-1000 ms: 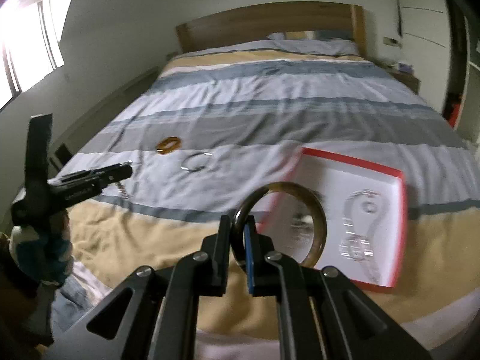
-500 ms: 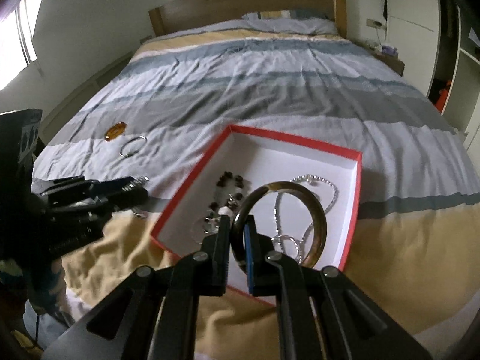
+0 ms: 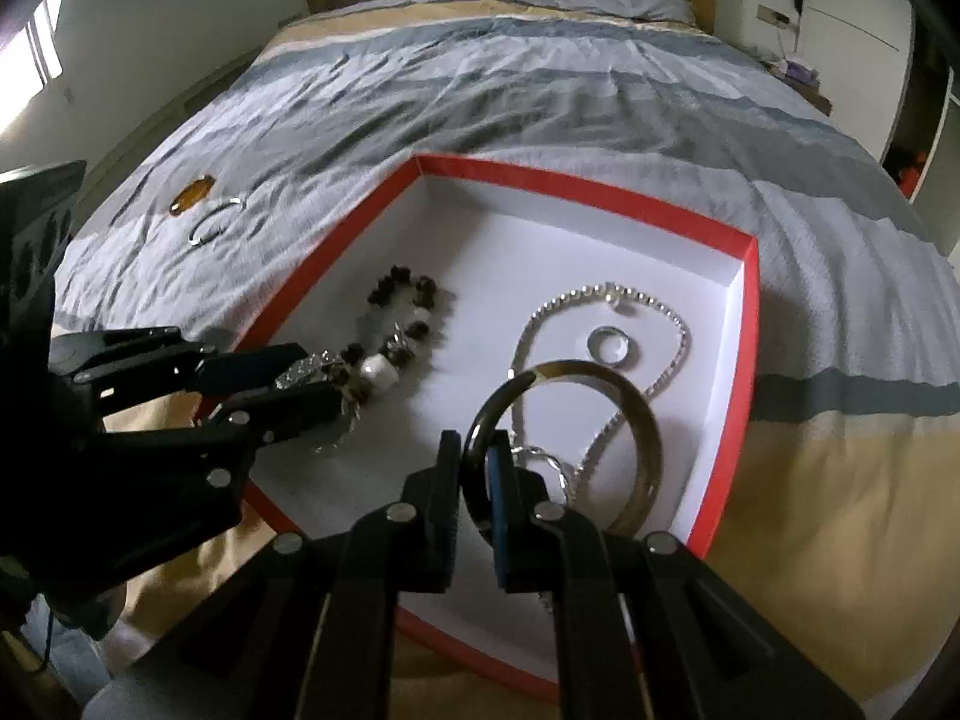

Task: Organize jewelry
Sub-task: 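Carry the watch and brown bangle into the red box and open both tools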

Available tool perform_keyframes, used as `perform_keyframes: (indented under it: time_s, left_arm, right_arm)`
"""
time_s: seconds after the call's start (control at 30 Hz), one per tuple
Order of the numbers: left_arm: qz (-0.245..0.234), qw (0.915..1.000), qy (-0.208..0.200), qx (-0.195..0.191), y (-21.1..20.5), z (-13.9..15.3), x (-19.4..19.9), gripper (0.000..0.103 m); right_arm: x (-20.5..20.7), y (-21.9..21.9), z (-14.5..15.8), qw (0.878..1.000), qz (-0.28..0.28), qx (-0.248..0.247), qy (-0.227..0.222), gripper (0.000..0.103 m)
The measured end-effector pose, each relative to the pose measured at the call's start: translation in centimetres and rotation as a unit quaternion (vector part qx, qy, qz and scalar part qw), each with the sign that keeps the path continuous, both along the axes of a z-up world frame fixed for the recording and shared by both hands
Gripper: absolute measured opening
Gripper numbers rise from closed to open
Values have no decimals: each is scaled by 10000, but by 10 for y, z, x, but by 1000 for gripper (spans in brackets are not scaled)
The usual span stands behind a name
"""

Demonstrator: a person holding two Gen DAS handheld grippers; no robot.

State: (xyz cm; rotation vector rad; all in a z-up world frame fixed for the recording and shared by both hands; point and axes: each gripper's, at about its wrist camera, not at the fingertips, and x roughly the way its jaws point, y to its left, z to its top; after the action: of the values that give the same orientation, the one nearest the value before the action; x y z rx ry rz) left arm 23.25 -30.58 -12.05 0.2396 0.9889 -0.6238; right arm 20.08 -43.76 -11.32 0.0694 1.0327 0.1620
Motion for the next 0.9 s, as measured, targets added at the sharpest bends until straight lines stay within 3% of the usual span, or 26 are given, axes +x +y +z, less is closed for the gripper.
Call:
perform_keyframes:
  time_s: [0.6, 0.73, 0.9]
  left_arm:
    - [122, 9999, -104, -48, -12, -9, 22, 27]
    - [107, 9999, -80, -104, -10, -7, 17, 28]
    - [97, 9998, -115, -133, -5, -3, 9, 37]
  right_arm:
    - [6, 7, -13, 9985, 398, -264, 275, 11]
    - [2, 4, -11, 9982, 383, -330, 313, 29]
    - [-4, 5, -7, 9979, 370, -418, 339, 30]
